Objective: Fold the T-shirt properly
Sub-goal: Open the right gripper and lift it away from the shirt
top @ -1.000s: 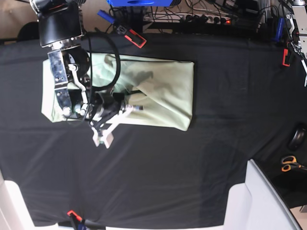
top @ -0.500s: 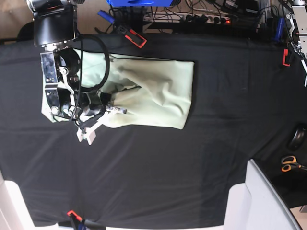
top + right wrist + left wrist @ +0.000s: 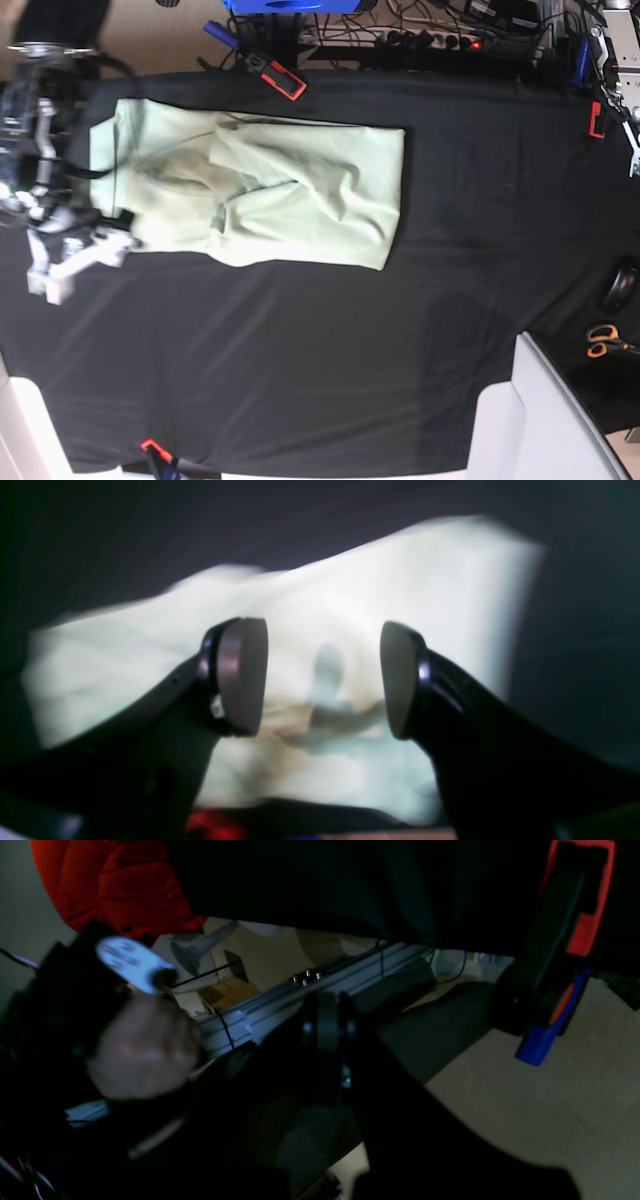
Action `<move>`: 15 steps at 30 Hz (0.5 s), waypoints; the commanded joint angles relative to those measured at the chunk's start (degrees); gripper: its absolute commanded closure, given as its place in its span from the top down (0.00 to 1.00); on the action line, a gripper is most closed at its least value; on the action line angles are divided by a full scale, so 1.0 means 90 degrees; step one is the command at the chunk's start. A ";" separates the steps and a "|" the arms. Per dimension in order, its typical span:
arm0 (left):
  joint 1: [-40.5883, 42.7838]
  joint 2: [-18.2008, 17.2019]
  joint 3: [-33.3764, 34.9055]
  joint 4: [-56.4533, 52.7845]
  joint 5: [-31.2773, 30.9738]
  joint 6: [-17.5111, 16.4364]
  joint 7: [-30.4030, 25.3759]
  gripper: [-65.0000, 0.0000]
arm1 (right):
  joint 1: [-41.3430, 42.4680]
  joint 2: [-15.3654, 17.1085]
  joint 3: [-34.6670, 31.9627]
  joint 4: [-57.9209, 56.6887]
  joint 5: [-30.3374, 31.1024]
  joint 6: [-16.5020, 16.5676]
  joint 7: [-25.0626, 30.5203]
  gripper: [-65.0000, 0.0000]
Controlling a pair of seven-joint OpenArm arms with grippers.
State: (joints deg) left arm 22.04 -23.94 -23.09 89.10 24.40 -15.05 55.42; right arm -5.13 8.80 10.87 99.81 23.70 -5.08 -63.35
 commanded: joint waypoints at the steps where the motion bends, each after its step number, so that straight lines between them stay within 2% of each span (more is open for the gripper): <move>1: -0.0012 -0.0128 -0.0047 0.0107 0.0107 0.0065 0.0011 0.00 | 0.0057 0.0014 0.0184 -0.0047 0.0204 0.0413 0.0040 0.60; 4: -0.0012 -0.0001 -0.0047 0.0156 0.0126 0.0065 0.0011 0.00 | 0.0037 0.0053 0.1346 -0.0643 0.0204 0.1947 0.0040 0.73; 7: -0.0012 0.0048 -0.0047 0.0293 0.0136 0.0065 0.0011 0.00 | 0.0076 0.0200 0.2215 -0.1298 0.0165 0.3178 0.0138 0.80; 12: -0.0012 0.0077 -0.0047 0.0342 0.0136 0.0065 0.0011 0.00 | 0.0076 0.0493 0.2352 -0.2294 0.0194 0.4164 0.0666 0.81; 15: -0.0012 0.0077 -0.0047 0.0342 0.0136 0.0065 0.0011 0.00 | 0.0086 0.0473 0.2352 -0.2763 0.0194 0.4594 0.0734 0.80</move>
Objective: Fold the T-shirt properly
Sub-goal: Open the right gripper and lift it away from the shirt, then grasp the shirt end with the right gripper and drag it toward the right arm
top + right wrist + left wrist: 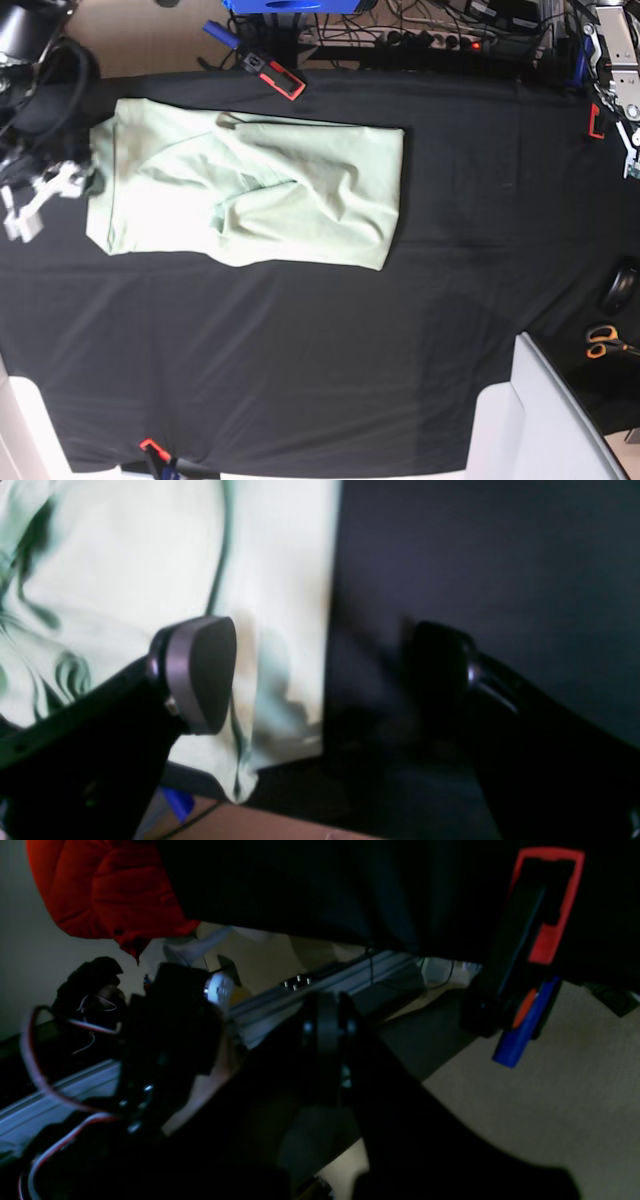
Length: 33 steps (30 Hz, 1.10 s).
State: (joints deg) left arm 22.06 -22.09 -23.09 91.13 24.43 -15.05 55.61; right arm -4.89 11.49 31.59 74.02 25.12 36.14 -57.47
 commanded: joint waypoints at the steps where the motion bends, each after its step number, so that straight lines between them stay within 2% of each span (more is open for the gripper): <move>1: -0.0015 -0.0130 -0.0047 0.0116 0.0133 0.0065 -0.0011 0.00 | 0.0049 0.0155 0.0050 0.0044 0.0036 0.0131 0.0110 0.80; 5: -0.0015 -0.0130 -0.0047 0.0087 0.0133 0.0065 -0.0011 0.00 | 0.0040 -0.0099 0.0050 -0.0044 0.0036 0.0385 0.0237 0.80; 15: 0.0015 -0.0139 -0.0047 0.0067 0.0133 0.0065 -0.0011 0.00 | 0.0108 -0.0060 0.0050 -0.1196 0.0036 0.0429 0.0833 0.80; 21: 0.0015 -0.0130 -0.0047 0.0106 0.0133 0.0065 -0.0011 0.00 | 0.0264 -0.0060 0.0001 -0.1675 0.0036 0.0429 0.0803 0.80; 25: 0.0015 -0.0130 -0.0047 0.0106 0.0133 0.0065 -0.0011 0.00 | 0.0059 -0.0246 -0.0009 -0.1177 0.0026 0.0429 0.0335 0.80; 27: 0.0005 -0.0130 -0.0047 0.0106 0.0133 0.0065 -0.0011 0.00 | -0.0117 -0.0363 -0.0018 -0.0708 0.0007 0.0429 0.0120 0.76; 29: 0.0005 -0.0130 -0.0047 0.0106 0.0133 0.0065 -0.0011 0.00 | -0.0283 -0.0373 -0.0018 -0.0200 0.0007 0.0429 -0.0242 0.72; 33: -0.0005 -0.0130 -0.0047 0.0087 0.0133 0.0065 -0.0011 0.00 | -0.0371 -0.0373 -0.0087 0.0318 0.0007 0.0429 -0.0769 0.71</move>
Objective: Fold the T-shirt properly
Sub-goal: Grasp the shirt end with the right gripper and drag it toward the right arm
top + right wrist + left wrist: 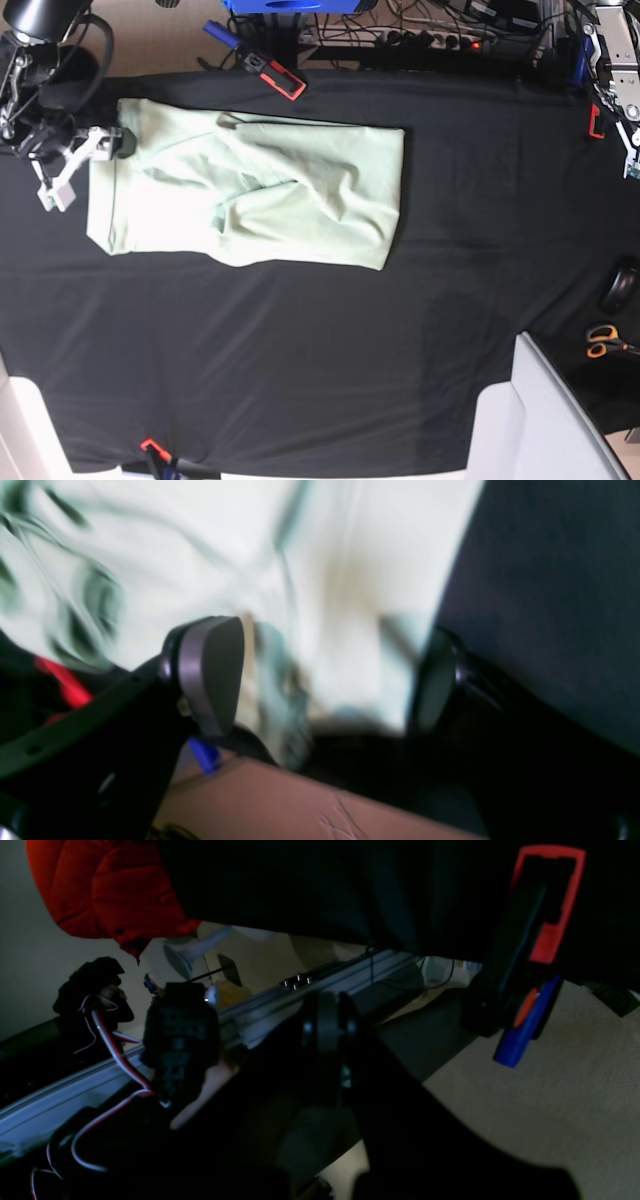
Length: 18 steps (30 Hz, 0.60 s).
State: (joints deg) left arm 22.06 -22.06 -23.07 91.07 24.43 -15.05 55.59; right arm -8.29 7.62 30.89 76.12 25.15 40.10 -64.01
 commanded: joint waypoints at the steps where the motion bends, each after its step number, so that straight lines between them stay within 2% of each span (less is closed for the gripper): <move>1: -0.0005 -0.0132 -0.0050 0.0084 0.0133 0.0065 -0.0009 0.00 | 0.0008 0.0057 -0.0156 0.0104 0.0004 -0.0011 -0.0063 0.71; 9: -0.0005 -0.0122 -0.0050 0.0074 0.0133 0.0065 -0.0009 0.00 | 0.0067 -0.0148 -0.0644 -0.0033 0.0014 -0.0011 0.0377 0.71; 18: 0.0044 -0.0132 -0.0050 0.0074 0.0133 0.0065 0.0001 0.00 | 0.0526 0.0340 -0.0615 -0.1380 0.0034 -0.0011 0.0934 0.71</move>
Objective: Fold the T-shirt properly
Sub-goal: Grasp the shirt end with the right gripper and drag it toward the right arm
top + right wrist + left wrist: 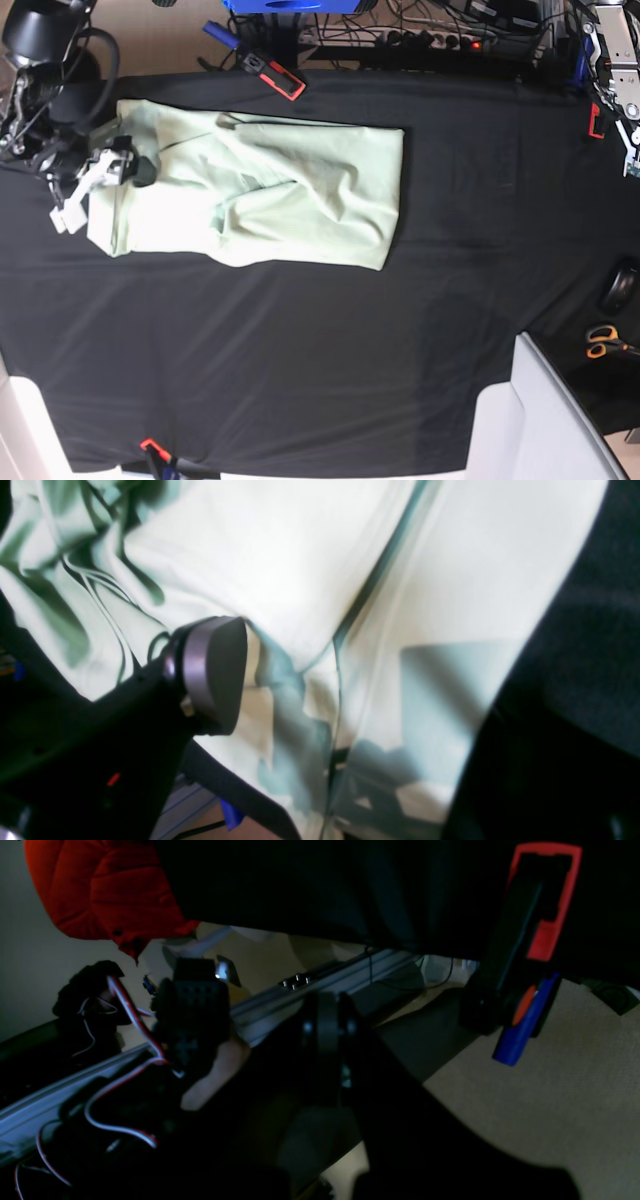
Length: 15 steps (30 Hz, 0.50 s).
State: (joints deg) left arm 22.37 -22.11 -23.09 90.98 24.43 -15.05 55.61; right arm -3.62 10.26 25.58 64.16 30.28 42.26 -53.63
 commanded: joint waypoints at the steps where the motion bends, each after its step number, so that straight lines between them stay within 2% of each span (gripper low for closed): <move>1: 0.0010 -0.0117 -0.0047 0.0113 0.0133 0.0065 -0.0001 0.00 | 0.0045 0.0047 -0.0034 -0.0072 -0.0537 -0.0251 -0.0230 0.71; 5: 0.0000 -0.0117 -0.0037 0.0113 0.0133 0.0065 0.0018 0.00 | 0.0045 0.0008 -0.0044 -0.0052 -0.0537 -0.0251 -0.0444 0.71; 13: -0.0039 -0.0117 -0.0037 0.0074 0.0133 0.0065 0.0018 0.00 | -0.0003 -0.0383 -0.0083 -0.0033 -0.0537 -0.0251 -0.0669 0.71; 15: -0.0039 -0.0117 -0.0037 0.0074 0.0133 0.0065 0.0018 0.00 | -0.0013 -0.0432 -0.0279 0.0163 -0.0537 -0.0251 -0.0767 0.71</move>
State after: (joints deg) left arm 22.09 -21.96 -23.07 90.98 24.43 -15.05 55.64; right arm -3.03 7.25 24.08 66.24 28.80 40.58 -55.09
